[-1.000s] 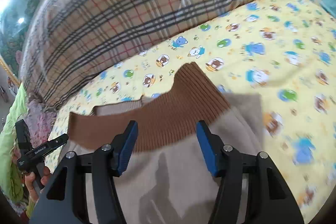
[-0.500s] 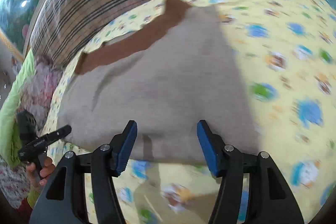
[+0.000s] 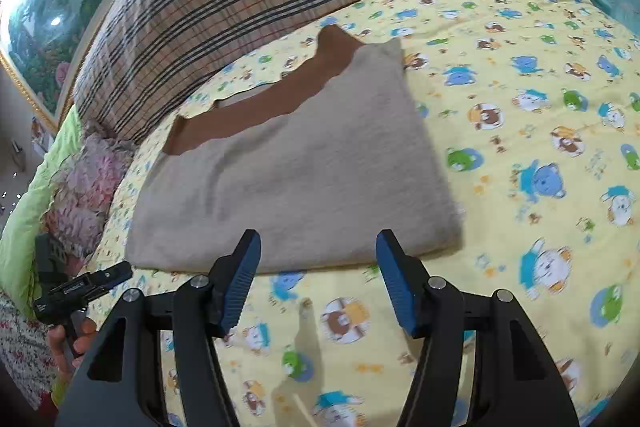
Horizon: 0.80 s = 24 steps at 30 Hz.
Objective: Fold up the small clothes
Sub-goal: 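Open both grippers and release the hem onto the folded sweater, then grasp one side edge of the folded sweater with the left gripper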
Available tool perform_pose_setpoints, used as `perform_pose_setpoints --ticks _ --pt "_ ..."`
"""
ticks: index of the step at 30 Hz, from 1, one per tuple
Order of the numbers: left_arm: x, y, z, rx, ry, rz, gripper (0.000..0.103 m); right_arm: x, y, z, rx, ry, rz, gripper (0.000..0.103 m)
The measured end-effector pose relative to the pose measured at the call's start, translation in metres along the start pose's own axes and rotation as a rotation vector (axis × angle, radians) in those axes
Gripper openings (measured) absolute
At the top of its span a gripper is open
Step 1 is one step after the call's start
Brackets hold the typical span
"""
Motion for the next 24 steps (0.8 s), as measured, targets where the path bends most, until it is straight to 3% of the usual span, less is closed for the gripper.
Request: perform_pose_setpoints --ticks 8,15,24 --pt "0.013 0.025 0.005 -0.21 -0.067 -0.041 0.065 -0.005 0.02 -0.014 -0.023 -0.003 0.051 0.061" --pt "0.026 0.03 0.027 -0.235 -0.126 -0.03 0.072 0.005 0.031 -0.021 -0.05 0.019 0.056 0.062" --pt "0.038 0.042 0.058 -0.284 -0.194 -0.03 0.072 0.012 0.032 -0.021 -0.059 0.02 0.048 0.062"
Point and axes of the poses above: each gripper's, at about its wrist camera, not at the fingertips, and x roughly the way its jaws point, y to its left, z to its top, the point moved 8 cm from there along x, roughly the way its jaws point, and after that the axes turned 12 degrees about -z, right-handed, at the moved point
